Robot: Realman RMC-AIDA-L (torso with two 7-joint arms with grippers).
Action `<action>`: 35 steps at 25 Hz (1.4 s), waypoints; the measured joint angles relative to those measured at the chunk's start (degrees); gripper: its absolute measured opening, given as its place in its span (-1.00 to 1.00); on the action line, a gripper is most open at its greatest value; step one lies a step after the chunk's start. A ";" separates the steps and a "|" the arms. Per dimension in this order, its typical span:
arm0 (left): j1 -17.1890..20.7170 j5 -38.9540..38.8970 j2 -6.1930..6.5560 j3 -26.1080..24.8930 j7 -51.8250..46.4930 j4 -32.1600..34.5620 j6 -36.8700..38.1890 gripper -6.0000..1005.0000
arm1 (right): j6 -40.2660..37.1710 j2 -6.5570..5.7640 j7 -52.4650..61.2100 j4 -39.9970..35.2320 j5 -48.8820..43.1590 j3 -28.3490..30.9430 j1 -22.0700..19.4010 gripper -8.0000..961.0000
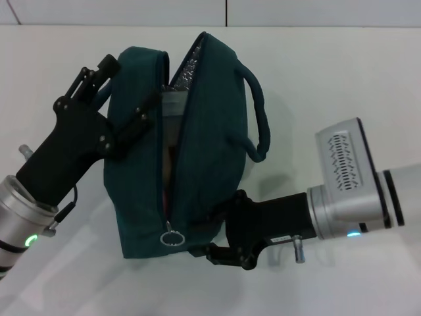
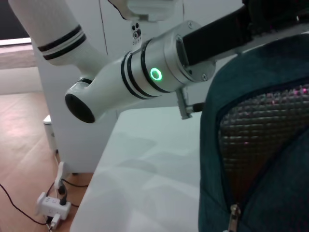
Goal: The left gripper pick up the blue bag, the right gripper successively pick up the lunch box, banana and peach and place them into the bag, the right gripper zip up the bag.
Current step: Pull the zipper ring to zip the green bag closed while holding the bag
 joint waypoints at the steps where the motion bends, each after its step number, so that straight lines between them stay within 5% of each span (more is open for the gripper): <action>1: 0.01 0.01 0.00 0.00 0.00 0.00 0.00 0.68 | 0.12 0.00 -0.04 0.01 0.17 -0.31 0.15 -0.33; 35: 0.03 -0.40 0.00 -0.16 0.11 0.00 -0.48 0.68 | 8.98 0.00 -0.58 -3.84 2.77 -9.62 4.31 -0.51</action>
